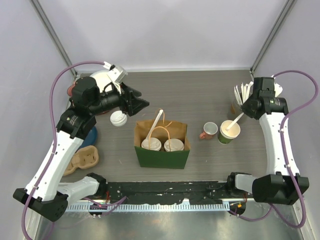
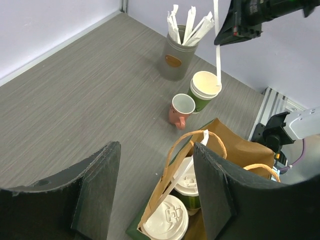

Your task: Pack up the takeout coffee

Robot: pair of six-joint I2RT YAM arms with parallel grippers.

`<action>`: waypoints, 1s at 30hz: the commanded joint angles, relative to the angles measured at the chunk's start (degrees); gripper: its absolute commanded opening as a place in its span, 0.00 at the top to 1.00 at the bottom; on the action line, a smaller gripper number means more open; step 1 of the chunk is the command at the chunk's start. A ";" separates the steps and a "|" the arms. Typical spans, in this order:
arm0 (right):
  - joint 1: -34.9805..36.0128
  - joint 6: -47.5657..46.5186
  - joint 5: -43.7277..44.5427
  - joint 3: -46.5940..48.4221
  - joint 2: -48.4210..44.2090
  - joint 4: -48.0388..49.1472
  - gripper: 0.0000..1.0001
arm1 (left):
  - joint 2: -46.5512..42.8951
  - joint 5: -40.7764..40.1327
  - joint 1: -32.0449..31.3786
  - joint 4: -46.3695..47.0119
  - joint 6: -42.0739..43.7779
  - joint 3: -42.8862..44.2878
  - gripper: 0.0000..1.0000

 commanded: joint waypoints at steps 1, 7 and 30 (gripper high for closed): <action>-0.26 -5.17 -7.19 4.53 -5.56 0.47 0.99 | -0.48 -1.19 0.78 -1.41 -0.17 2.25 0.35; -0.26 -11.94 -31.04 7.79 -12.67 5.91 0.99 | -1.88 -3.73 2.71 -4.57 -2.27 2.33 0.31; 45.22 -17.20 -32.37 -0.11 -14.98 47.50 0.99 | 2.33 -5.49 13.61 -13.90 2.64 5.93 0.27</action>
